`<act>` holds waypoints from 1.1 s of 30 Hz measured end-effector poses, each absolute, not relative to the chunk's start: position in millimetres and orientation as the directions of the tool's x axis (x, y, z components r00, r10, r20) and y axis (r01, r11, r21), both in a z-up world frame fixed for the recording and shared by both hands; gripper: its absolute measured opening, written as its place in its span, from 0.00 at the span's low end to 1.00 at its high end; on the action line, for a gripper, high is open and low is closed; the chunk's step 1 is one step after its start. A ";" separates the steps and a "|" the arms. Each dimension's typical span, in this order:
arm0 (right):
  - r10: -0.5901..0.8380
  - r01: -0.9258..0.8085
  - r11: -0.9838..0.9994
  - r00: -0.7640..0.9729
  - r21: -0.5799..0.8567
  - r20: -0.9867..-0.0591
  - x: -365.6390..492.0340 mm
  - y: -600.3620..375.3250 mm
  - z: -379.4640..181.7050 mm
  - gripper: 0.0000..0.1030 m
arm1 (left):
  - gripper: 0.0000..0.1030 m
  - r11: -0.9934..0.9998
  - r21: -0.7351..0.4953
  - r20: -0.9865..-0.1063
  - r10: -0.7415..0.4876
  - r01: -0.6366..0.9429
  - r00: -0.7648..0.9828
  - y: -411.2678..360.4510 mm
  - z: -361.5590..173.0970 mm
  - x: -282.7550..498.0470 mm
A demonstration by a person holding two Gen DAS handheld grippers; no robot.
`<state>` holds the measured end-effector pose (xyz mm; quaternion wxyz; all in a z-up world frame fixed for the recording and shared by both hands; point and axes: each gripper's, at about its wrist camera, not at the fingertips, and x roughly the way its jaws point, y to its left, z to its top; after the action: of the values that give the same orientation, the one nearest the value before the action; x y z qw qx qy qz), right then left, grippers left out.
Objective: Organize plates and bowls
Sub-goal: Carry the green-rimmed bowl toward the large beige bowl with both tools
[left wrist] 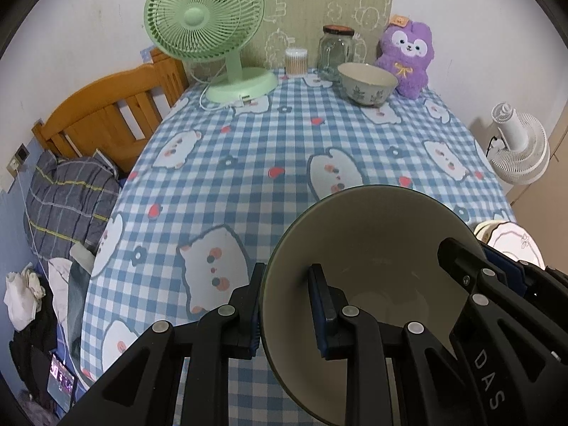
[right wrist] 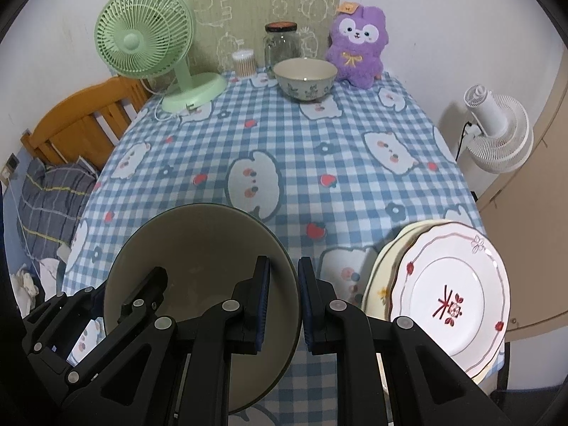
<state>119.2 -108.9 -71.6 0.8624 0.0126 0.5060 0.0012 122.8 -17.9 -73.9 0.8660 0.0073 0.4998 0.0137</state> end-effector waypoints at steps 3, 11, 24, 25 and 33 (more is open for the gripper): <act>0.011 0.011 1.000 0.475 0.019 -0.880 118.3 -108.8 -77.0 0.19 | 0.21 1.000 0.023 -0.874 0.027 -0.016 0.486 -16.8 -79.8 121.2; 0.000 0.024 1.000 0.452 0.012 -0.892 116.3 -106.9 -88.2 0.19 | 0.21 1.000 0.013 -0.889 0.017 -0.011 0.458 -15.1 -92.9 118.5; -0.020 0.030 1.000 0.428 -0.007 -0.904 116.8 -103.8 -100.0 0.19 | 0.21 1.000 0.000 -0.905 -0.001 0.002 0.426 -12.5 -108.4 118.2; -0.021 0.031 0.999 0.427 -0.009 -0.904 117.2 -103.9 -100.5 0.19 | 0.21 1.000 -0.001 -0.905 -0.002 0.002 0.425 -12.5 -109.1 118.6; -0.031 0.044 0.999 0.416 -0.014 -0.909 121.7 -105.1 -103.2 0.19 | 0.21 1.000 -0.007 -0.906 -0.008 0.003 0.424 -13.8 -110.4 121.6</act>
<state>121.7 -105.1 -103.2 0.8413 0.0059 0.5401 -0.0223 121.6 -13.8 -110.4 0.8437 -0.0021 0.5368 -0.0033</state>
